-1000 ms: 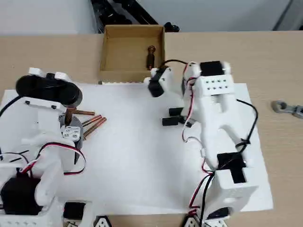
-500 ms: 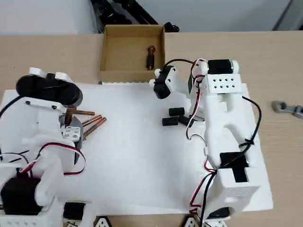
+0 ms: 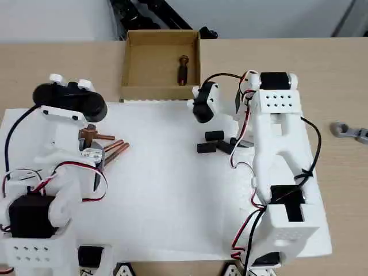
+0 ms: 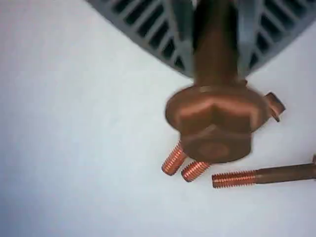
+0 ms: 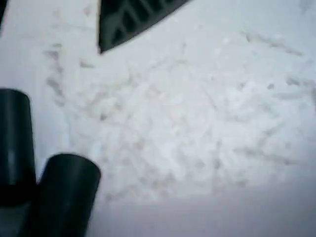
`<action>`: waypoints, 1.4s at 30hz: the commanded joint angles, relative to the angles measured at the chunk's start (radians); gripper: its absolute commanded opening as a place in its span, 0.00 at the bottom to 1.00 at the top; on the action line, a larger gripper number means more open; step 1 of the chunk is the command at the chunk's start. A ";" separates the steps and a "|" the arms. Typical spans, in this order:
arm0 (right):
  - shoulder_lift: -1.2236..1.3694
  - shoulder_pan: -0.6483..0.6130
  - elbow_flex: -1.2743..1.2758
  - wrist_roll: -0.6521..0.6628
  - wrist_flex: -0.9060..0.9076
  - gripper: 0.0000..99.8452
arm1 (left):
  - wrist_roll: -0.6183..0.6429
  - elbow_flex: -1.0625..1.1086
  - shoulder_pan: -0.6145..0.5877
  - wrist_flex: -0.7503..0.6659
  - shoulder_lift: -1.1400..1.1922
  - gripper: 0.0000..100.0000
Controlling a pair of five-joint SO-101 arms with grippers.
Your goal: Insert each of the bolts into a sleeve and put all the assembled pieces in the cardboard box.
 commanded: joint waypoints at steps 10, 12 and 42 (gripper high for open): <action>0.035 0.016 0.049 0.107 -0.005 0.13 | -0.011 -0.004 -0.005 -0.021 0.002 0.01; 0.071 0.019 0.049 0.117 -0.008 0.13 | -0.011 -0.005 -0.005 -0.025 0.002 0.01; 0.197 0.044 0.043 0.110 -0.051 0.00 | -0.011 -0.008 -0.005 -0.020 0.000 0.01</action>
